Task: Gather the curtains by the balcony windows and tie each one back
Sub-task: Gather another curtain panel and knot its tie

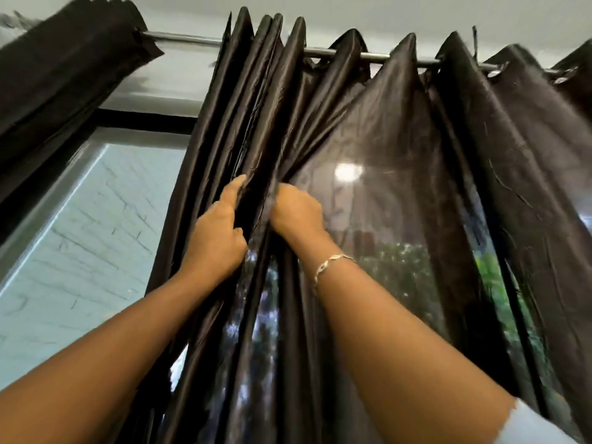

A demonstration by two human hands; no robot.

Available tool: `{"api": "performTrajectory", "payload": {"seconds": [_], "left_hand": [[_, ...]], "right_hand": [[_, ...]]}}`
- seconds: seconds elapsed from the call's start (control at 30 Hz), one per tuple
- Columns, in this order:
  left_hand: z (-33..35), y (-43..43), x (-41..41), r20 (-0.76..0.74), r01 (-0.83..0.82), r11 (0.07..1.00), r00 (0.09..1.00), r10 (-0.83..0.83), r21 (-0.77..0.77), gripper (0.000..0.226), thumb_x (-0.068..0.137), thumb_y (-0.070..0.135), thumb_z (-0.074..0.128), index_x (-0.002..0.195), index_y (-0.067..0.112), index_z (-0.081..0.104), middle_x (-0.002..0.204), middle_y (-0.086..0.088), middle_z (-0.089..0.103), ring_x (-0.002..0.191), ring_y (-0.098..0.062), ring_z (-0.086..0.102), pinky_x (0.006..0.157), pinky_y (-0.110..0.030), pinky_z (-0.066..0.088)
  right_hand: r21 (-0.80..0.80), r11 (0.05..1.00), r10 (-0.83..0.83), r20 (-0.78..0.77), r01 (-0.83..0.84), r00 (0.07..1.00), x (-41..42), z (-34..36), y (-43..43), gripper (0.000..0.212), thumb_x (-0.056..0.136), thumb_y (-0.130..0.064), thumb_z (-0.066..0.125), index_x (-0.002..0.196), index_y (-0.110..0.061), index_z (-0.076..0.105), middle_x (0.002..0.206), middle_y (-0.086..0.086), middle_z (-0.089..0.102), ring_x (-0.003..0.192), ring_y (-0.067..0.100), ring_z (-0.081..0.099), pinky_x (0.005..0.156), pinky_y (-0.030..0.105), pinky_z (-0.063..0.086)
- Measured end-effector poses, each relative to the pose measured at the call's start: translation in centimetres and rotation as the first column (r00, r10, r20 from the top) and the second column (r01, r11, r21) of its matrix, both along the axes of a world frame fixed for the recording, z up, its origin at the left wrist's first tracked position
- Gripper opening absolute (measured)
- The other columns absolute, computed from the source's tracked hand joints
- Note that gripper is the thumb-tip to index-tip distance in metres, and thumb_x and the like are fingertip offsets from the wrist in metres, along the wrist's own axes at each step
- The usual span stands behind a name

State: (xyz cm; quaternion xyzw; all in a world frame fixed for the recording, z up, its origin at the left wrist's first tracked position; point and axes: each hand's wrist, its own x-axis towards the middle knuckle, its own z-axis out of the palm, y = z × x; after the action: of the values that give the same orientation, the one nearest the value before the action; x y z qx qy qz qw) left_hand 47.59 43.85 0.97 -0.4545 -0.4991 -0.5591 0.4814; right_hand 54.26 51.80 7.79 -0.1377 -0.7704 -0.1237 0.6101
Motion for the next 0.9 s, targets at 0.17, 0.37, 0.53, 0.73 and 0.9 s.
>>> {"api": "performTrajectory", "payload": {"seconds": [0.17, 0.37, 0.53, 0.73, 0.9], "left_hand": [[0.5, -1.1, -0.9, 0.069, 0.052, 0.995, 0.996, -0.058, 0.081, 0.072, 0.088, 0.002, 0.046, 0.148, 0.020, 0.011, 0.126, -0.029, 0.053, 0.111, -0.042, 0.052, 0.076, -0.032, 0.034], [0.4, -1.0, -1.2, 0.132, 0.110, 0.994, 0.985, -0.113, 0.027, 0.063, 0.091, 0.025, 0.052, 0.145, 0.016, 0.022, 0.140, -0.015, 0.044, 0.127, -0.032, 0.043, 0.097, -0.036, 0.035], [0.4, 0.6, -0.2, 0.138, 0.189, 0.982, 0.973, -0.185, -0.020, 0.067, 0.084, 0.047, 0.056, 0.140, 0.017, 0.033, 0.136, -0.011, 0.051, 0.126, -0.025, 0.047, 0.106, -0.036, 0.035], [0.0, 1.5, 1.1, 0.172, 0.350, 0.935, 0.926, -0.336, -0.057, 0.085, 0.070, 0.080, 0.040, 0.125, 0.017, 0.052, 0.120, -0.005, 0.060, 0.115, -0.024, 0.054, 0.100, -0.041, 0.040], [-0.2, 0.9, 2.1, 0.238, 0.610, 0.785, 0.783, -0.574, -0.112, 0.075, 0.065, 0.078, 0.030, 0.112, 0.031, 0.065, 0.116, -0.005, 0.067, 0.106, -0.018, 0.061, 0.099, -0.043, 0.043]], "right_hand": [[0.072, 0.984, 0.152, 0.154, -0.164, 0.976, -3.5, 1.6, -5.1, 0.032, 0.094, -0.023, 0.040, 0.116, -0.008, 0.058, 0.122, 0.016, 0.059, 0.114, 0.035, 0.055, 0.090, 0.039, 0.043], [0.031, 0.980, 0.178, 0.316, -0.197, 0.932, -1.0, 1.8, -2.8, 0.034, 0.097, -0.030, 0.041, 0.120, -0.009, 0.053, 0.126, 0.016, 0.056, 0.117, 0.034, 0.051, 0.097, 0.040, 0.043], [-0.003, 0.988, 0.156, 0.001, -0.156, 0.988, 5.1, 1.1, 2.6, 0.045, 0.094, -0.048, 0.040, 0.105, -0.008, 0.058, 0.111, 0.017, 0.064, 0.107, 0.034, 0.057, 0.083, 0.036, 0.043], [-0.137, 0.987, -0.123, -0.322, 0.082, 0.939, 13.2, 1.5, 8.6, 0.043, 0.090, -0.034, 0.054, 0.124, -0.008, 0.049, 0.130, 0.020, 0.047, 0.122, 0.037, 0.044, 0.097, 0.040, 0.040], [-0.279, 0.953, -0.215, -0.353, 0.117, 0.911, 14.8, 1.5, 10.6, 0.067, 0.081, -0.044, 0.065, 0.129, -0.004, 0.040, 0.137, 0.021, 0.038, 0.128, 0.038, 0.036, 0.103, 0.048, 0.036]]}}
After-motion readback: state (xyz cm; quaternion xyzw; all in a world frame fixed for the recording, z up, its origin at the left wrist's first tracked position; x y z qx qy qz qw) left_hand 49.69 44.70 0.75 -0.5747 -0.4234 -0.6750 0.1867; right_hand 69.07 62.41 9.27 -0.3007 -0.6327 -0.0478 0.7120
